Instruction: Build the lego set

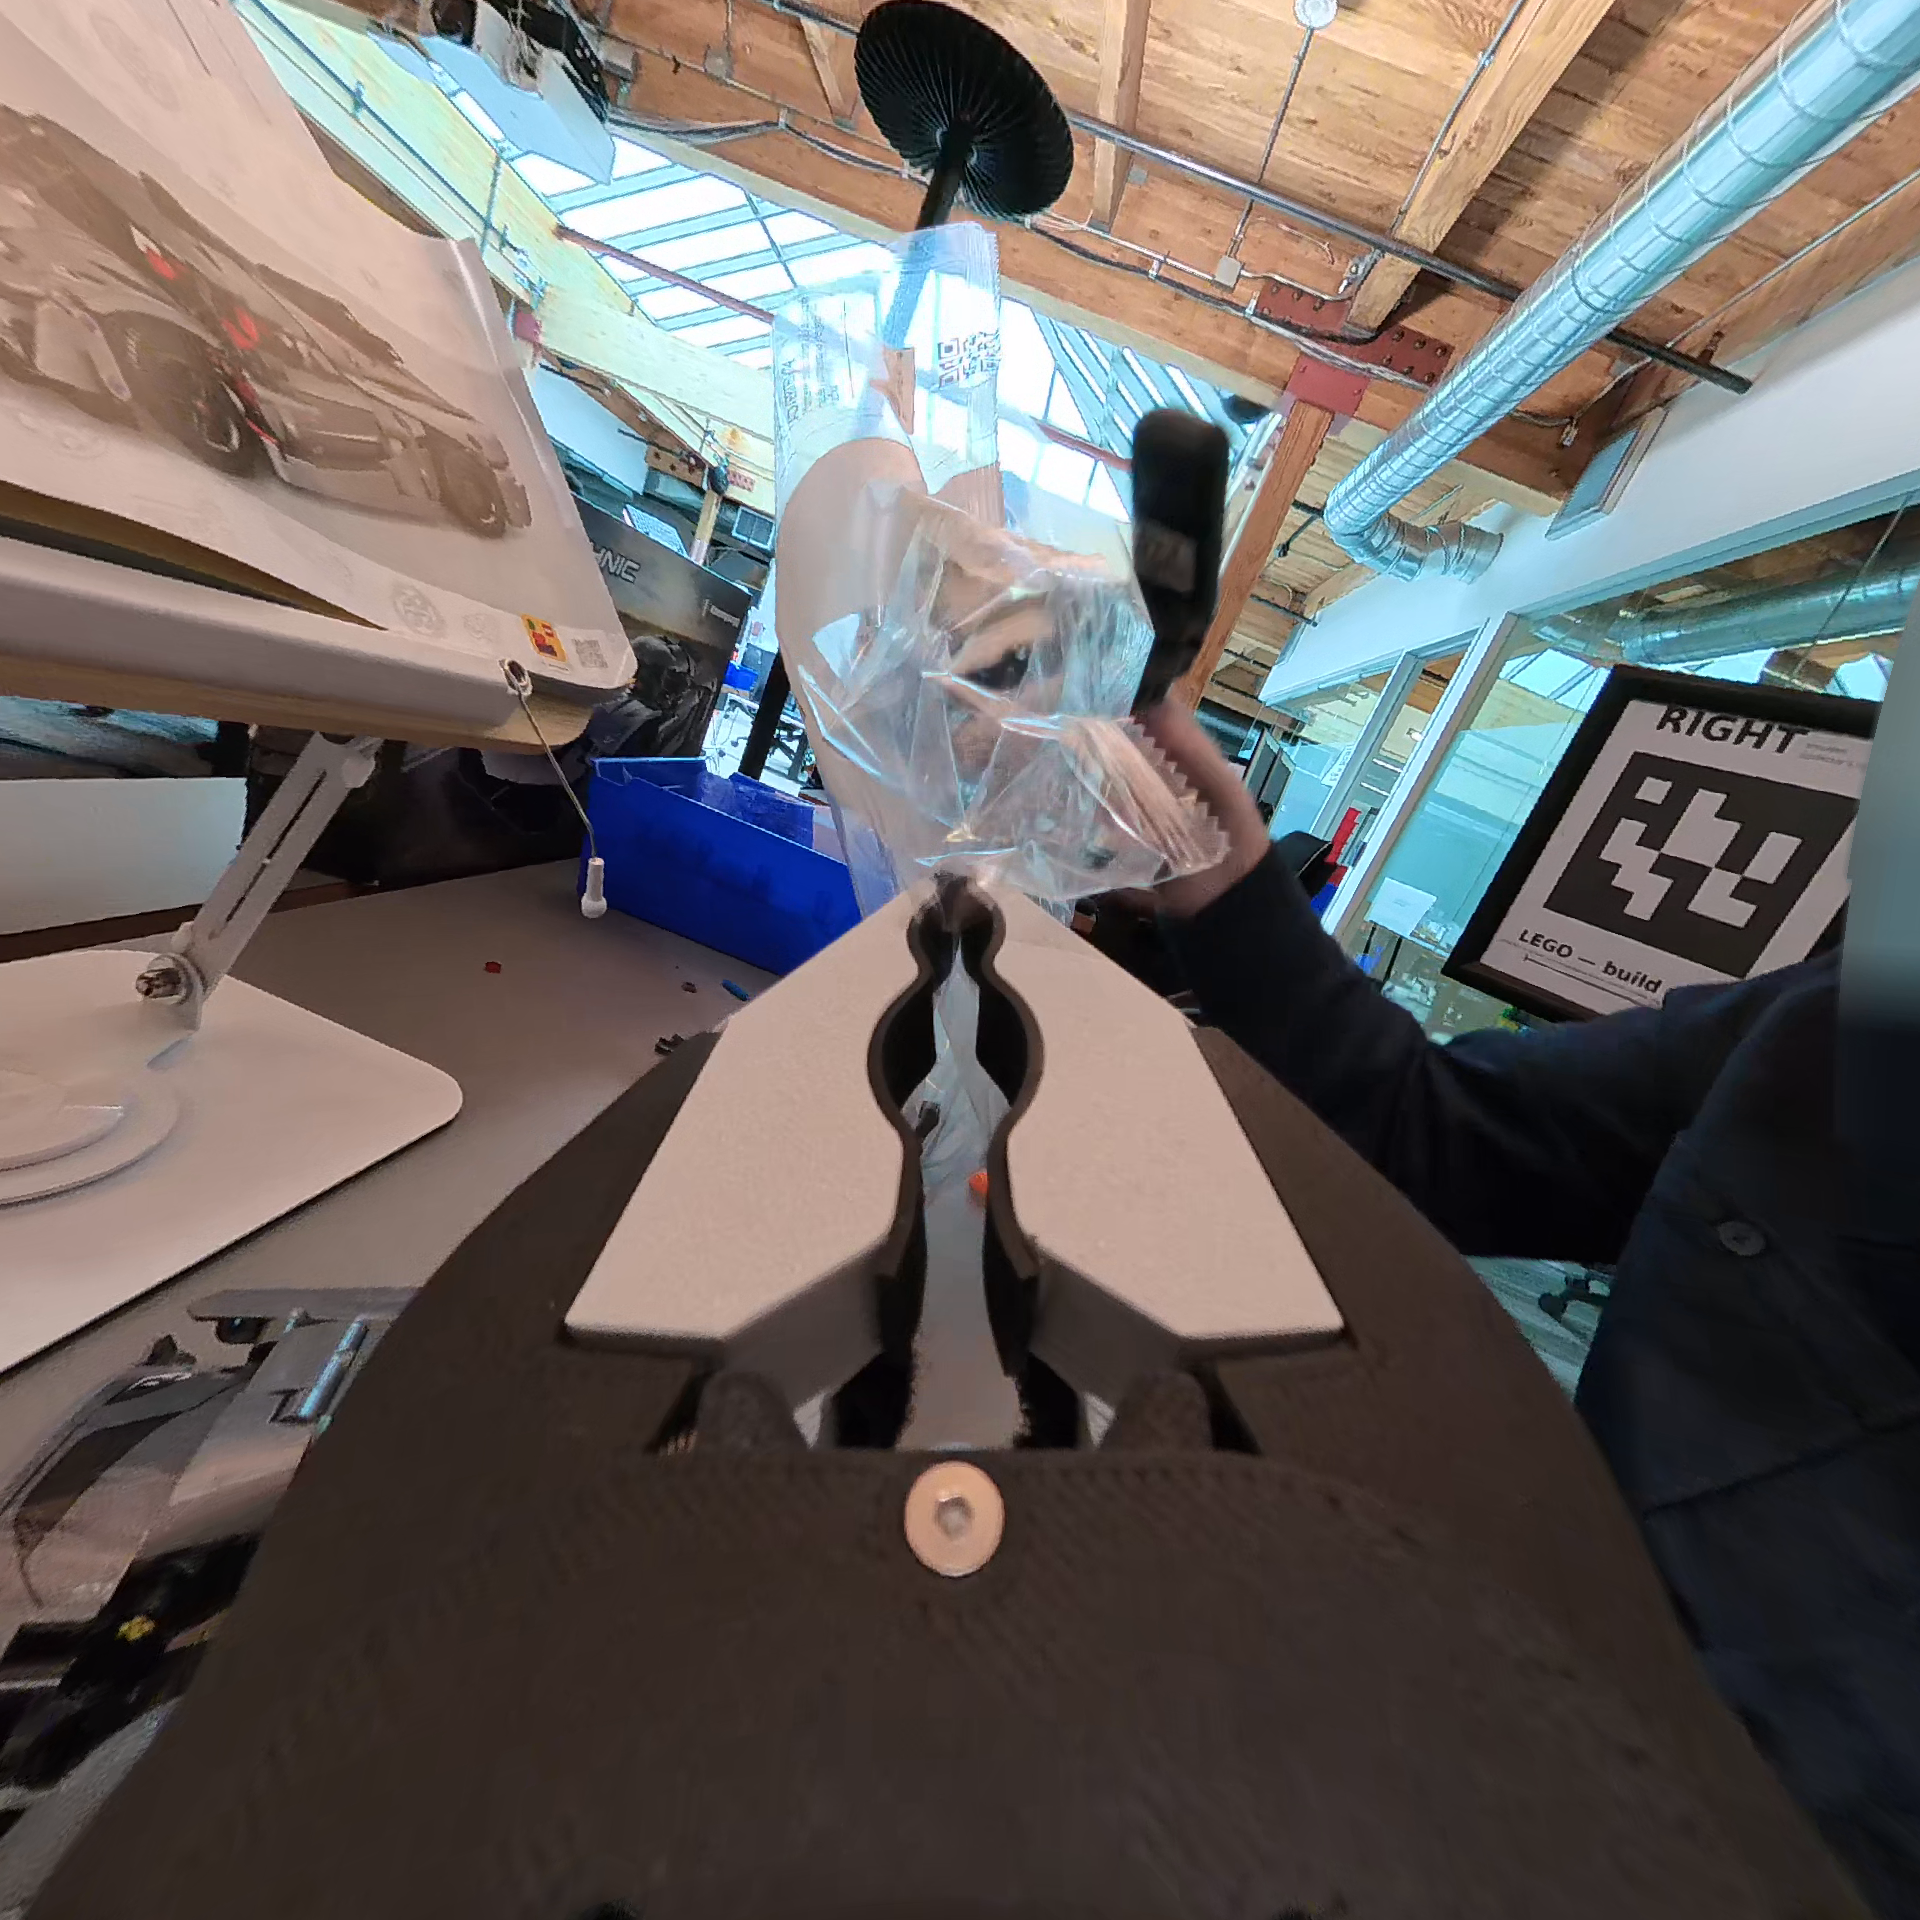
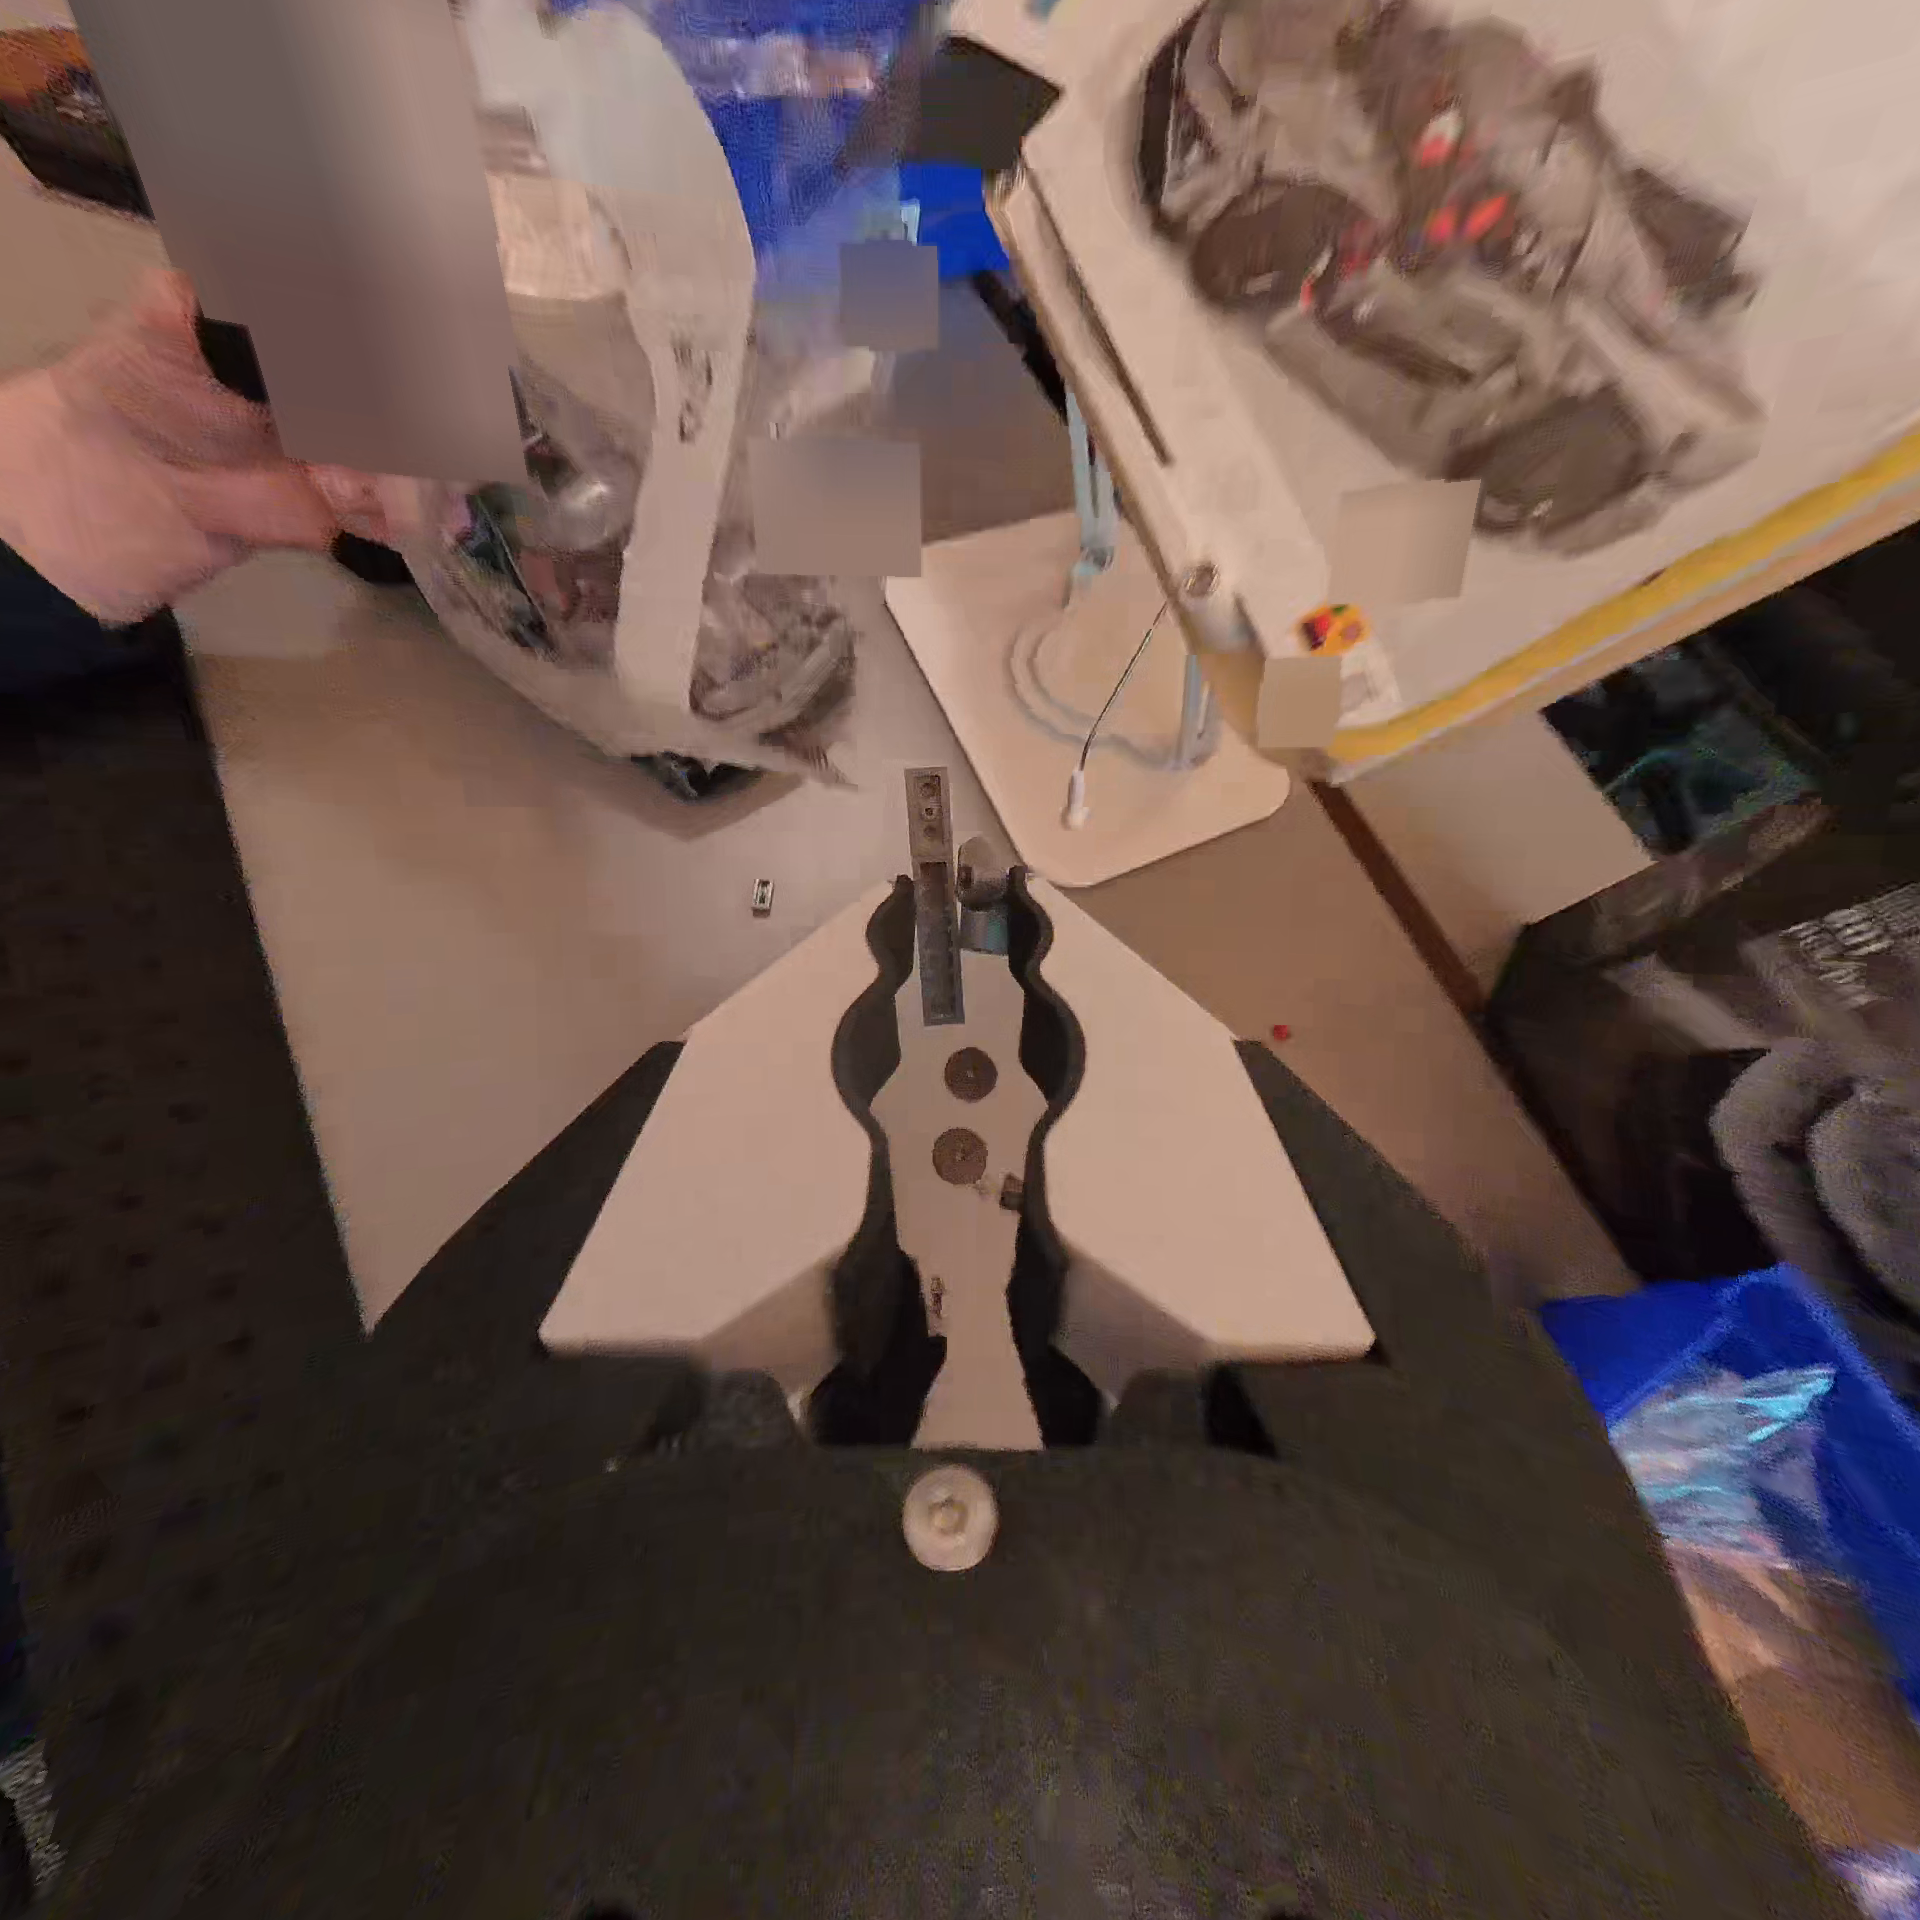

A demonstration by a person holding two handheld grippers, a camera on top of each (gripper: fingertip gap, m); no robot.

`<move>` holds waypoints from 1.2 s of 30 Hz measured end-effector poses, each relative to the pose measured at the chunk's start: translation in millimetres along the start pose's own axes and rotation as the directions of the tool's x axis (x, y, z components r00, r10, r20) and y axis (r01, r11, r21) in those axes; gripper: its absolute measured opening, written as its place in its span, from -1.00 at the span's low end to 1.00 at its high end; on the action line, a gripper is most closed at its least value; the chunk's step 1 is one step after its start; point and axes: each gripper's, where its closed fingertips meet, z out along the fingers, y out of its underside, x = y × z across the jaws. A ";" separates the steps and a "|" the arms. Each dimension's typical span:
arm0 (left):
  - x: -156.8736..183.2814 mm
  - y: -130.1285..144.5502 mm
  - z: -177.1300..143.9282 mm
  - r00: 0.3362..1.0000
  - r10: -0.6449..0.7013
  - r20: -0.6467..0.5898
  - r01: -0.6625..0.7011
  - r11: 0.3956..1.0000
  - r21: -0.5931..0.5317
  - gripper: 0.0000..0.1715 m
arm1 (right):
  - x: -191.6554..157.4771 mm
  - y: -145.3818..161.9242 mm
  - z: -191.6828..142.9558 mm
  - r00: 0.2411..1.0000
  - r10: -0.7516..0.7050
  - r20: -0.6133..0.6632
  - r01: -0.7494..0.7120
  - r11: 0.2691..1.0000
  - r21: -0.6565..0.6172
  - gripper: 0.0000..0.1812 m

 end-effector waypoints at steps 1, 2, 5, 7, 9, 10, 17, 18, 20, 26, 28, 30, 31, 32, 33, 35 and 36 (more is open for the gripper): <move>0.5 1.4 1.5 1.000 0.001 -0.002 -0.001 1.000 -0.007 -1.00 | 0.0 -17.1 -8.3 0.999 -0.032 -0.012 0.032 0.999 0.015 -0.84; 1.2 2.6 2.7 1.000 0.002 -0.005 -0.002 1.000 -0.012 -1.00 | -2.9 -32.6 -12.7 0.998 -0.061 -0.011 0.061 0.998 0.024 -0.84; 2.4 4.7 4.3 1.000 0.004 -0.009 -0.004 1.000 -0.018 -1.00 | -21.0 -61.9 -5.3 0.991 -0.123 0.056 0.123 0.992 0.007 -0.84; 2.3 5.4 4.6 1.000 0.000 -0.012 0.000 1.000 -0.019 -1.00 | -30.9 -65.7 10.1 0.985 -0.139 0.099 0.144 0.988 -0.047 -0.84; 2.8 5.3 4.5 1.000 -0.004 -0.017 0.003 1.000 -0.016 -1.00 | -40.5 -65.2 27.8 0.981 -0.129 0.146 0.143 0.986 -0.089 -0.83; 3.0 5.2 4.5 1.000 -0.005 -0.019 0.004 1.000 -0.015 -1.00 | -41.1 -64.9 35.6 0.981 -0.127 0.144 0.142 0.984 -0.104 -0.83; 4.4 2.1 3.4 1.000 -0.003 -0.026 0.003 1.000 -0.003 -1.00 | -20.8 -76.7 14.1 0.996 -0.081 0.024 0.080 0.996 0.048 -0.73; 4.2 0.7 2.9 1.000 -0.002 -0.025 0.002 1.000 0.002 -1.00 | -11.7 -70.7 8.7 0.998 -0.065 -0.022 0.066 0.996 0.052 -0.76; 3.7 -1.4 1.2 1.000 0.004 -0.018 -0.004 1.000 0.010 -1.00 | -2.6 -52.9 1.6 0.999 -0.013 -0.042 0.015 0.998 0.067 -0.79; 4.1 -4.2 -0.5 1.000 0.007 -0.015 -0.006 1.000 0.021 -1.00 | -15.0 44.1 49.4 0.990 0.112 0.084 -0.099 0.984 -0.151 -0.71; 3.8 -3.4 0.0 1.000 0.006 -0.014 -0.006 1.000 0.018 -1.00 | -34.0 63.3 75.7 0.978 0.131 0.162 -0.101 0.978 -0.181 -0.70; 3.4 -2.7 0.5 1.000 0.007 -0.012 -0.007 1.000 0.015 -1.00 | -50.2 77.3 101.9 0.965 0.150 0.214 -0.106 0.974 -0.202 -0.69; 3.0 -2.2 0.6 1.000 0.006 -0.010 -0.006 1.000 0.013 -1.00 | -59.3 82.2 114.3 0.959 0.152 0.241 -0.102 0.973 -0.209 -0.70; 2.7 -1.7 0.7 1.000 0.006 -0.009 -0.006 1.000 0.011 -1.00 | -68.3 86.9 126.8 0.954 0.145 0.263 -0.087 0.972 -0.217 -0.70; 2.1 -1.2 0.8 1.000 0.005 -0.007 -0.005 1.000 0.009 -1.00 | -75.1 91.6 139.2 0.952 0.136 0.272 -0.074 0.971 -0.226 -0.71; 0.8 1.1 1.3 1.000 0.007 0.000 -0.007 1.000 -0.006 -1.00 | -85.2 100.5 160.6 0.949 0.135 0.285 -0.063 0.966 -0.249 -0.72; 0.1 2.5 1.7 1.000 0.009 0.005 -0.009 1.000 -0.014 -1.00 | -87.3 104.4 168.4 0.950 0.135 0.283 -0.059 0.963 -0.261 -0.70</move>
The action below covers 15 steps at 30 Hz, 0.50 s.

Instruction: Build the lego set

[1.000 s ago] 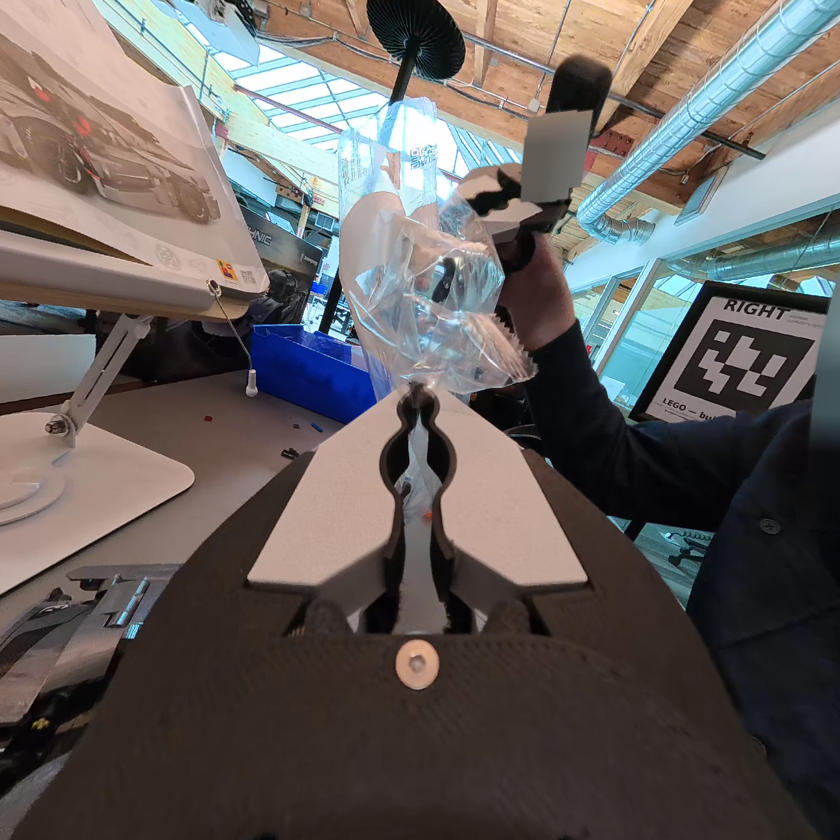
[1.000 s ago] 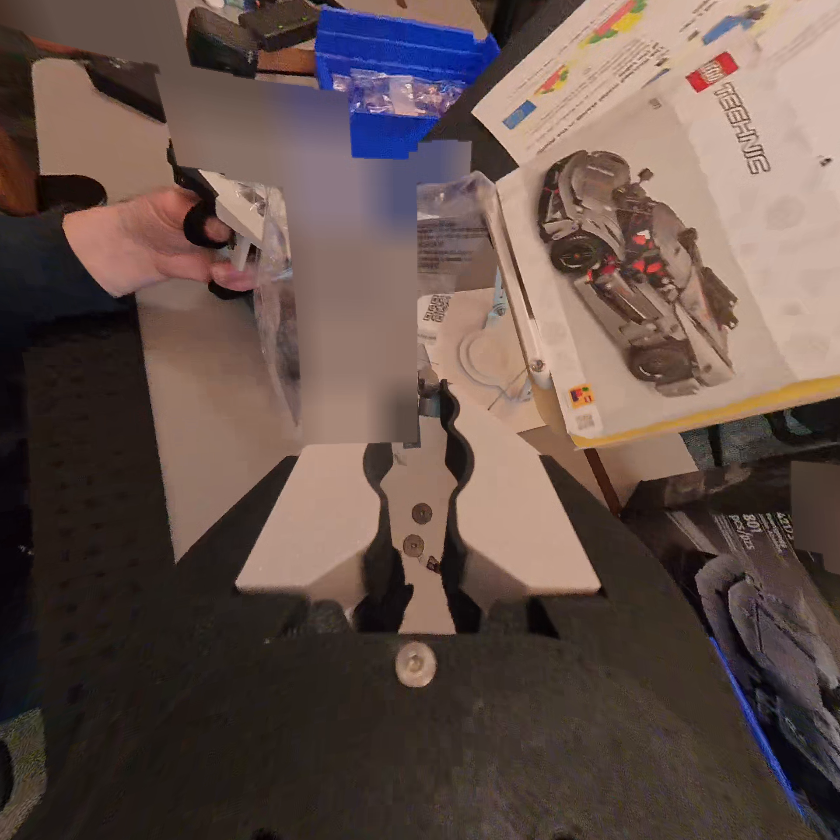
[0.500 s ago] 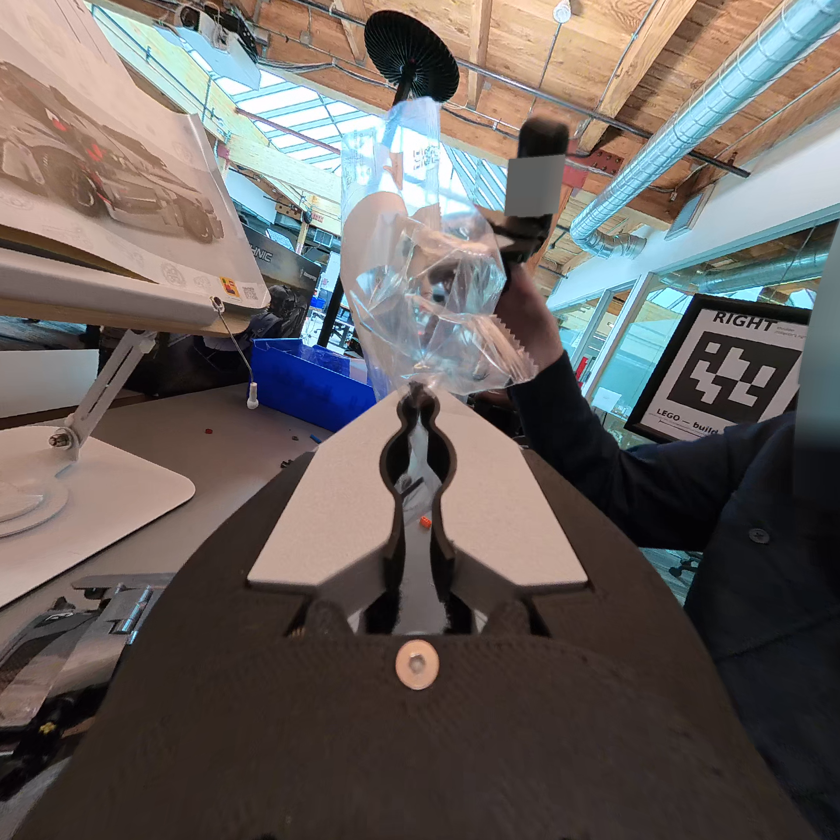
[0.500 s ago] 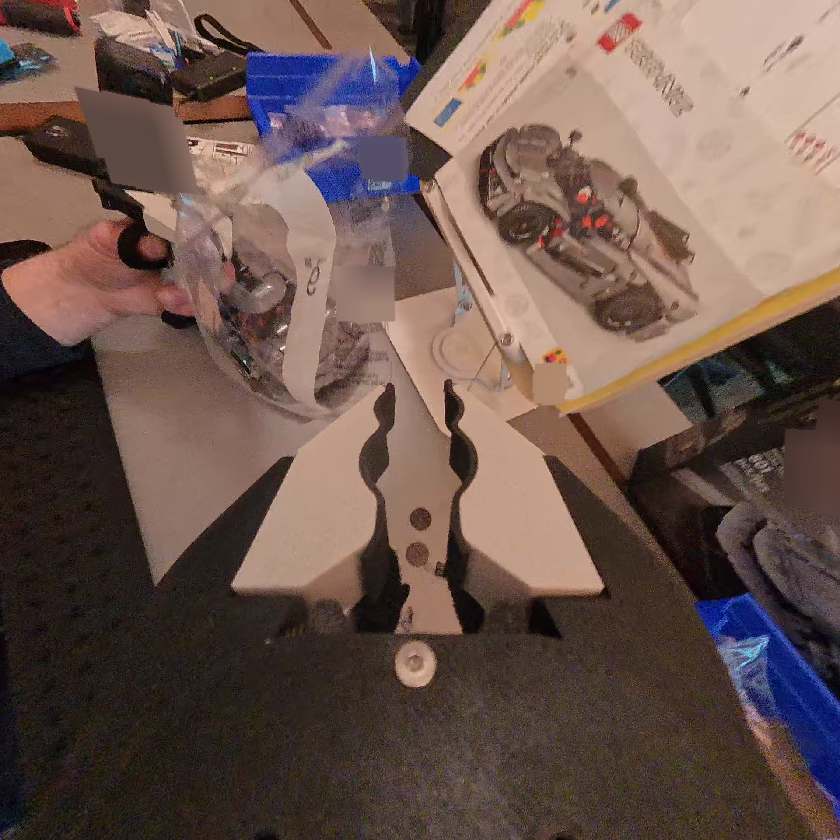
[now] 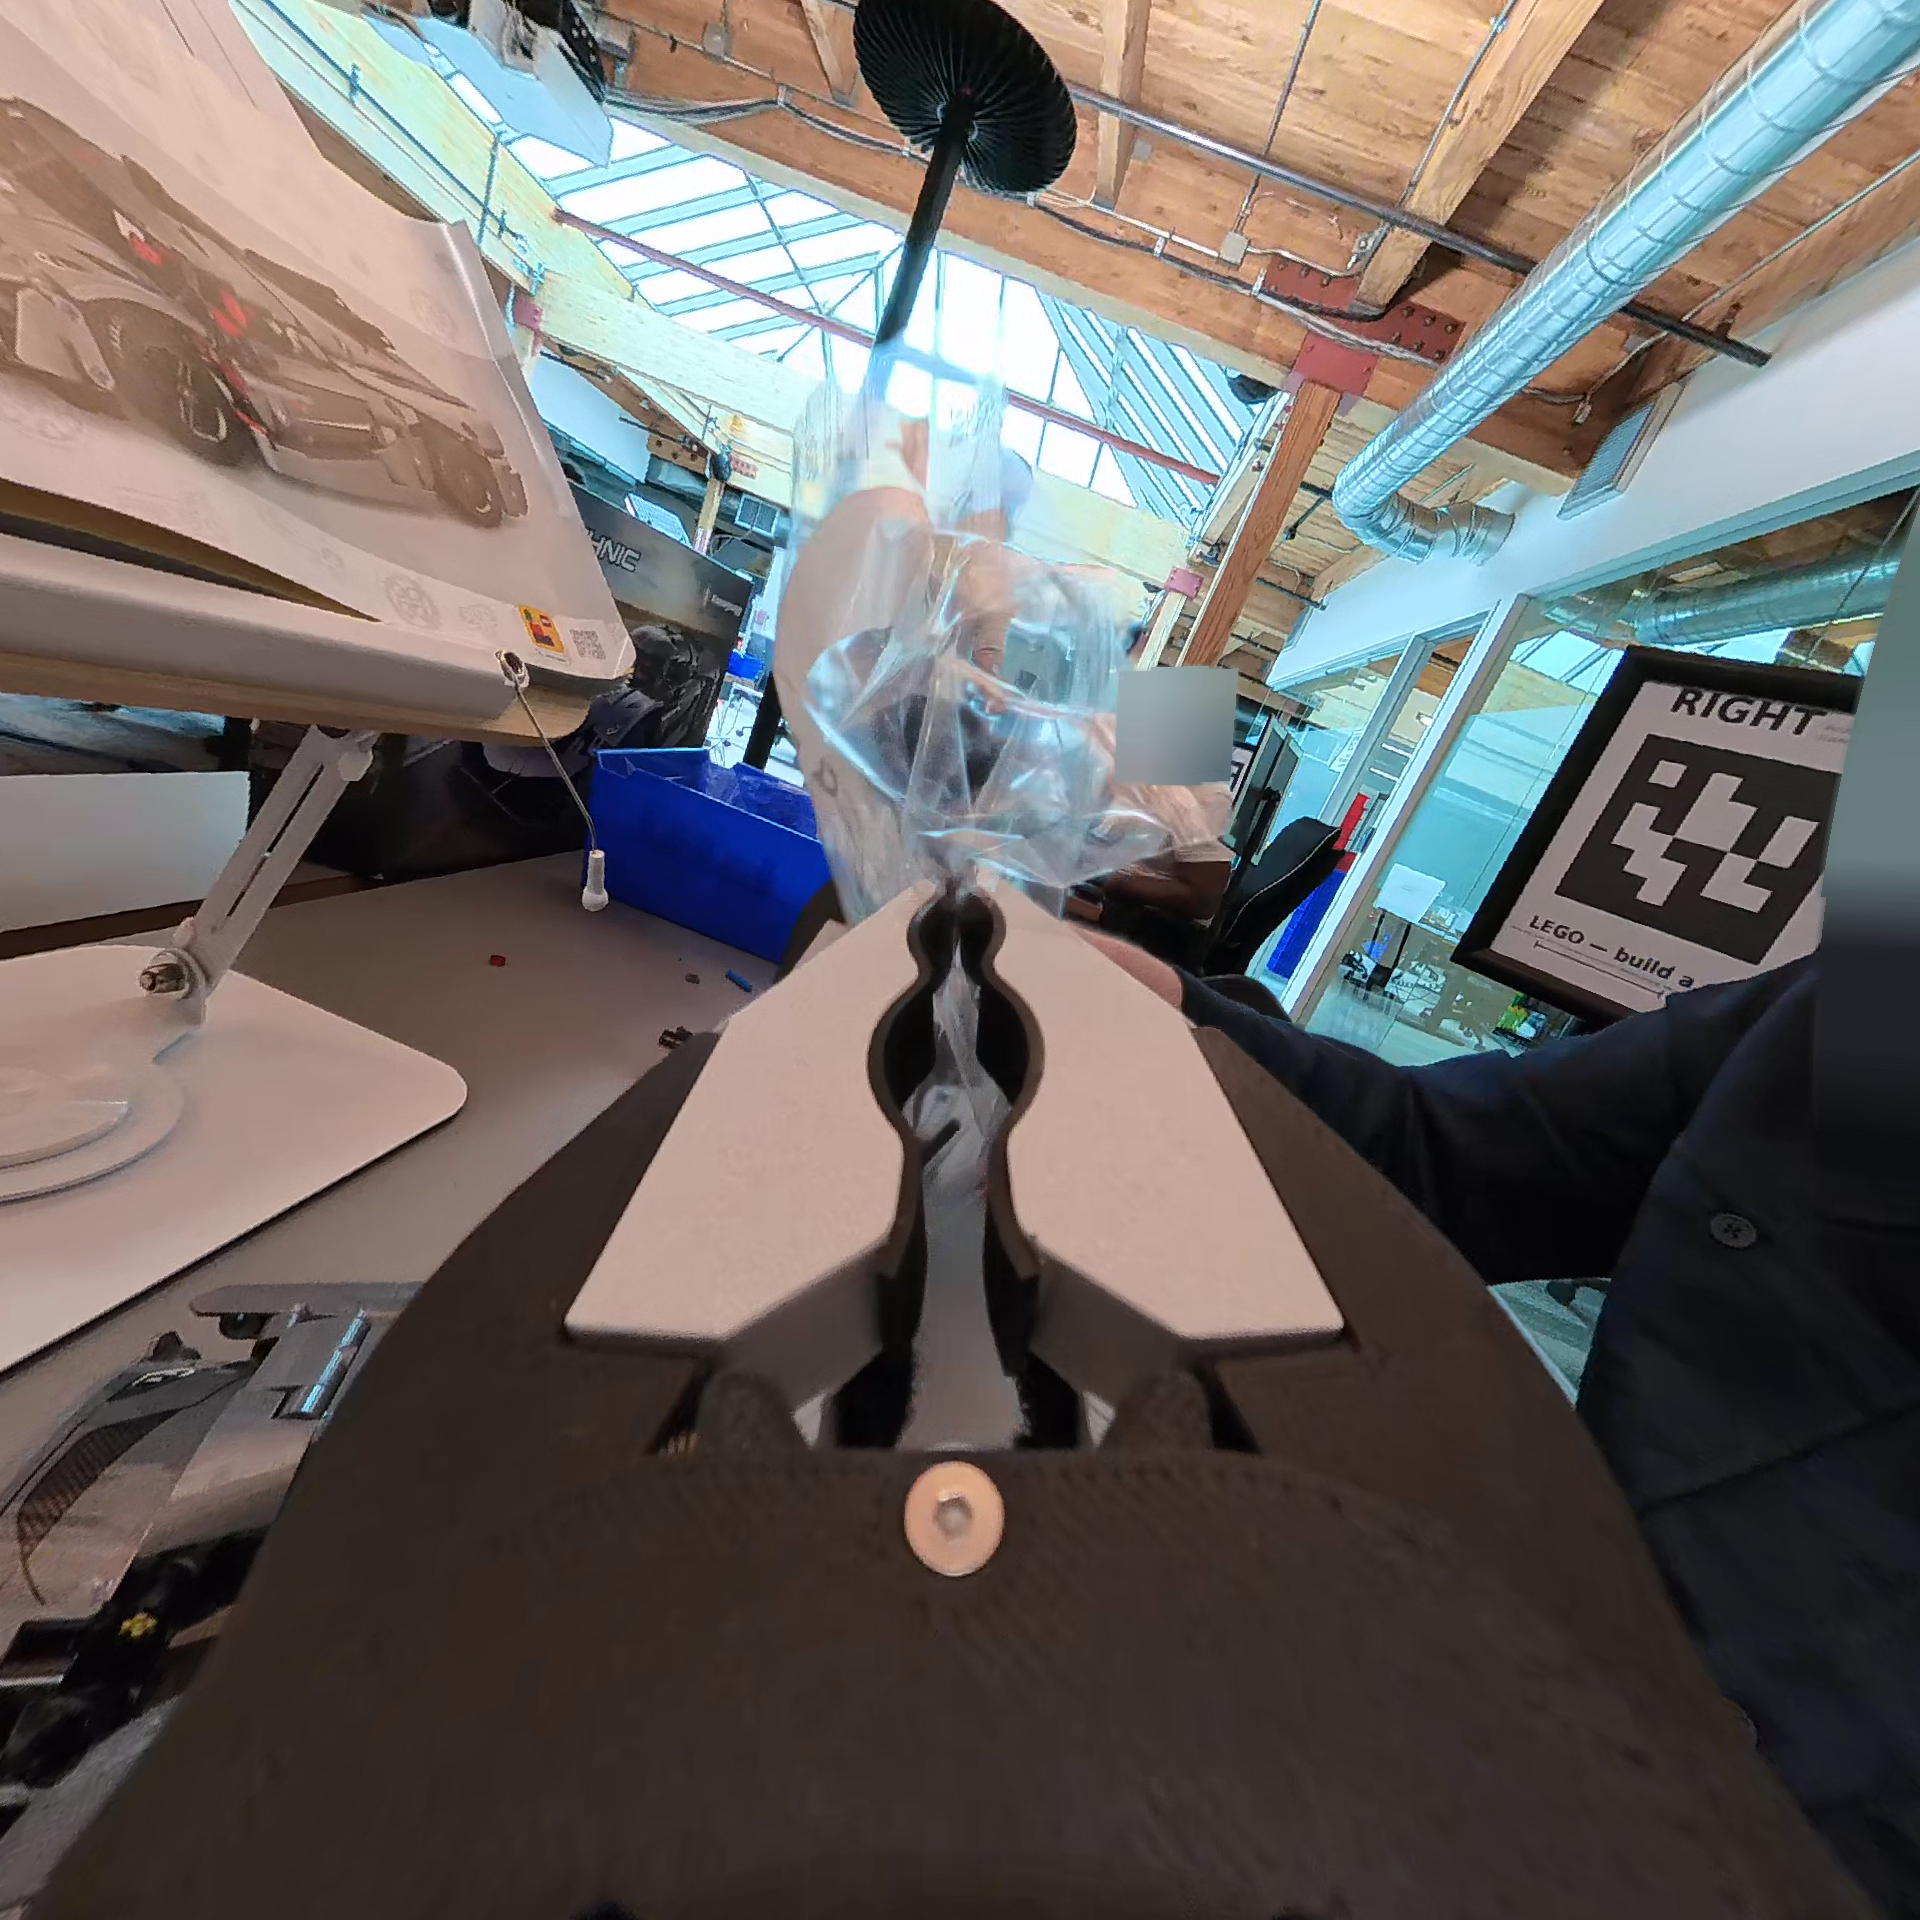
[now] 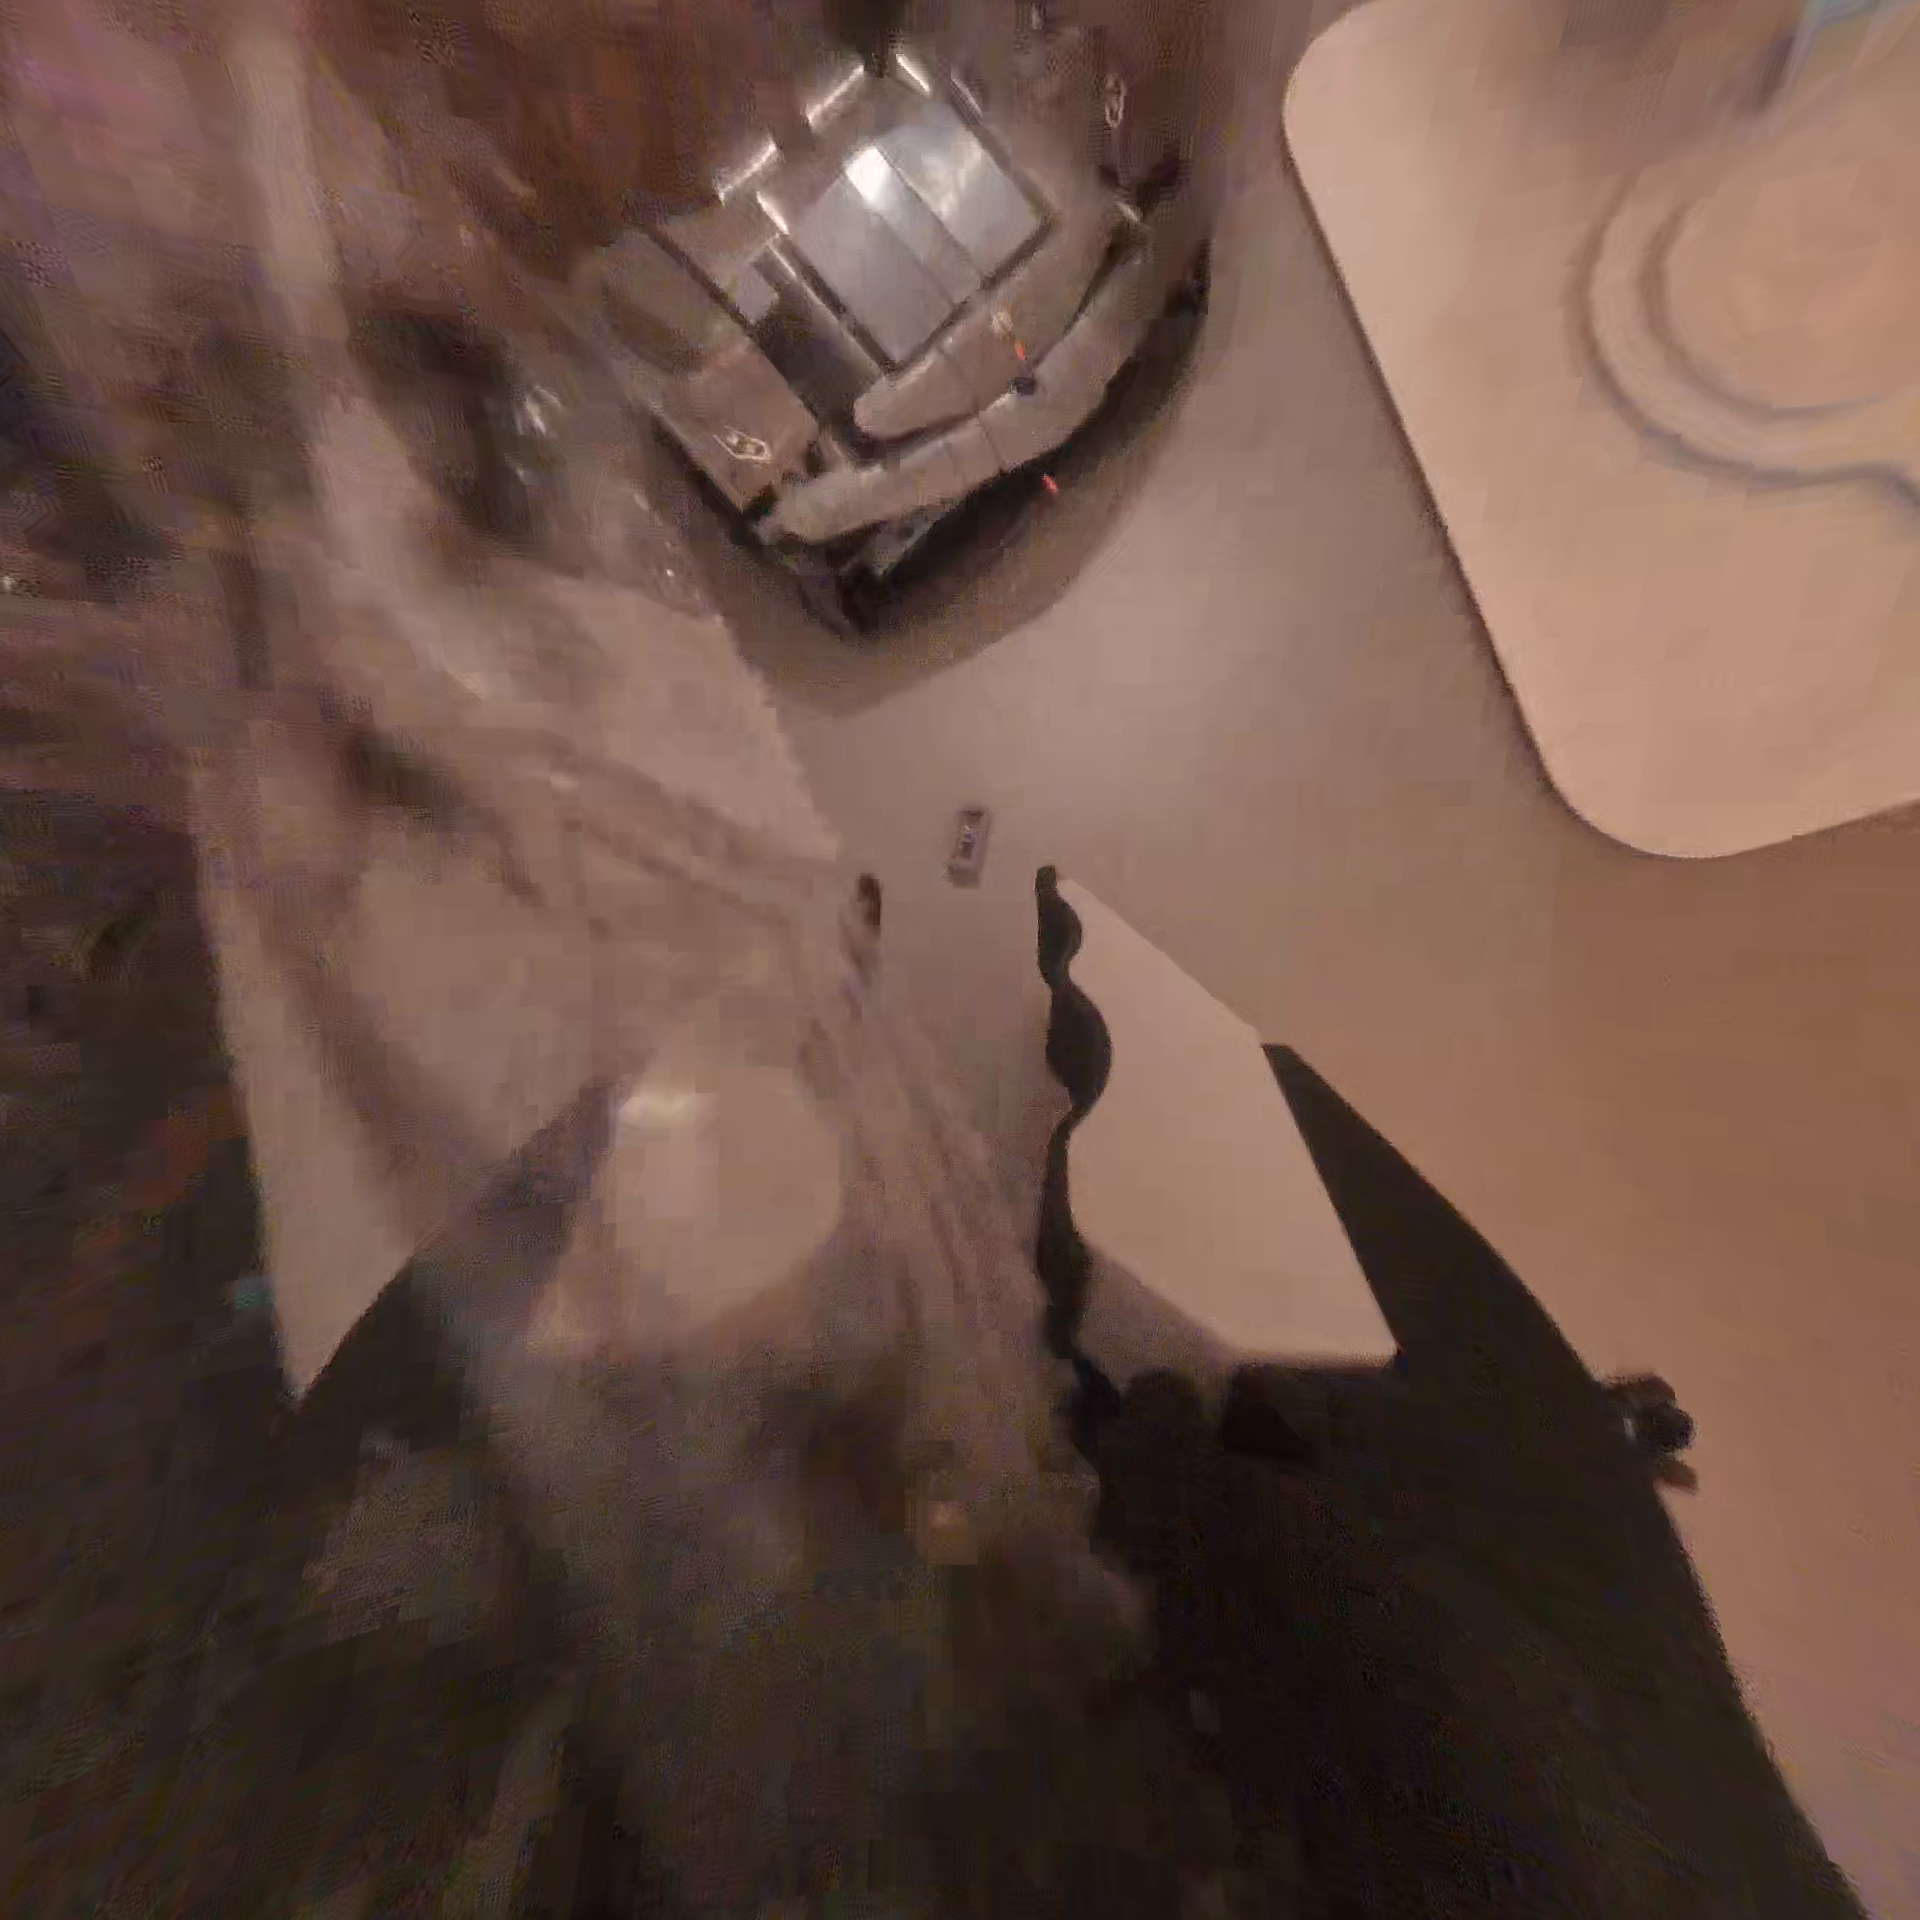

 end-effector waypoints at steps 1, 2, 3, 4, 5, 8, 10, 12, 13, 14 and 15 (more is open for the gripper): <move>0.2 0.4 0.4 1.000 0.001 -0.001 -0.001 1.000 -0.002 -1.00 | 0.7 1.2 6.3 1.000 -0.002 -0.004 0.002 1.000 -0.009 -0.68; 0.0 0.6 0.5 1.000 0.000 -0.001 0.000 1.000 -0.002 -1.00 | -0.5 1.5 10.8 1.000 -0.003 0.004 0.003 1.000 -0.013 -0.67; -0.7 1.2 0.5 1.000 -0.002 0.000 0.002 1.000 -0.005 -1.00 | -0.1 1.3 12.9 1.000 -0.001 0.004 0.001 1.000 -0.014 -0.66; -1.4 1.3 0.3 1.000 -0.003 0.002 0.003 1.000 -0.006 -1.00 | 4.2 0.7 13.0 1.000 0.007 -0.015 -0.007 1.000 -0.008 -0.66; -1.9 0.5 0.0 1.000 -0.001 0.006 0.001 1.000 -0.001 -1.00 | 8.9 -0.1 12.4 0.999 0.022 -0.030 -0.022 1.000 0.003 -0.67; -2.2 -2.8 -2.7 1.000 0.005 0.010 -0.005 1.000 0.016 -1.00 | 29.1 2.1 6.1 0.992 0.104 -0.071 -0.101 0.994 0.047 -0.67; -2.2 -6.8 -5.6 1.000 0.001 0.009 -0.001 0.999 0.040 -1.00 | 42.1 -1.4 -10.4 0.986 0.150 -0.076 -0.140 0.982 0.127 -0.66; -0.3 -11.8 -8.8 1.000 0.001 0.001 -0.001 0.998 0.068 -1.00 | 55.3 -6.7 -28.8 0.973 0.223 -0.063 -0.203 0.952 0.230 -0.65; 1.3 -14.9 -10.1 1.000 0.000 -0.006 0.000 0.997 0.083 -1.00 | 57.3 -5.9 -32.3 0.966 0.258 -0.028 -0.243 0.937 0.251 -0.62; 2.8 -17.4 -11.1 1.000 0.002 -0.012 -0.001 0.996 0.094 -1.00 | 54.1 -3.8 -30.4 0.962 0.274 0.019 -0.270 0.931 0.245 -0.60; 3.8 -19.0 -11.8 1.000 0.006 -0.015 -0.004 0.995 0.101 -1.00 | 47.7 -1.0 -24.1 0.963 0.265 0.052 -0.270 0.937 0.223 -0.60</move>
